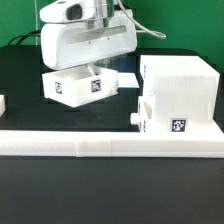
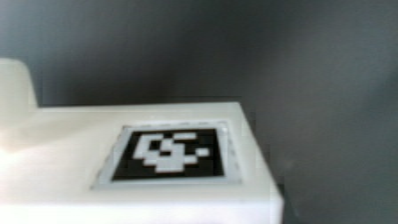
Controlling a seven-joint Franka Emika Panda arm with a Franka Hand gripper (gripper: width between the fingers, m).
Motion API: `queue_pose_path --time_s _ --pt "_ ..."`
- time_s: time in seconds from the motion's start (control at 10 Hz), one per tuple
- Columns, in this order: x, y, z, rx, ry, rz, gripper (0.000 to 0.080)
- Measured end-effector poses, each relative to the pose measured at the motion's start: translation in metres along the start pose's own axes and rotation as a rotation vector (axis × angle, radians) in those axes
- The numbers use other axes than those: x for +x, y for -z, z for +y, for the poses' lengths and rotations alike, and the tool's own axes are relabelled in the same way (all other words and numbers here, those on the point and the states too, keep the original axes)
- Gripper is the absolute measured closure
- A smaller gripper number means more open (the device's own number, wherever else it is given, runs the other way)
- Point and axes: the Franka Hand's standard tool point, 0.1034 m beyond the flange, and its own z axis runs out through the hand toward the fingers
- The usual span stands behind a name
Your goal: Assemble drawer
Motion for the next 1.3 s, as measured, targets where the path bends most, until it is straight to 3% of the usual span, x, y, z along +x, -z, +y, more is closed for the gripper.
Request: queue_pose_path --time_s 0.1,0.5,0.8,1.0,1.3 --pt "0.009 0.002 0.0 -0.001 0.06 -0.015 0.0757" --pt "0.002 -0.002 0.0 0.003 0.343 -0.025 0.0757" --pt "0.008 0.0 0.009 0.036 0.592 -0.051 0.0757" --pt "0.006 -0.002 0.008 0.041 0.635 -0.052 0.0757" --pt "0.023 0.001 0.025 0.044 0.639 -0.049 0.0757"
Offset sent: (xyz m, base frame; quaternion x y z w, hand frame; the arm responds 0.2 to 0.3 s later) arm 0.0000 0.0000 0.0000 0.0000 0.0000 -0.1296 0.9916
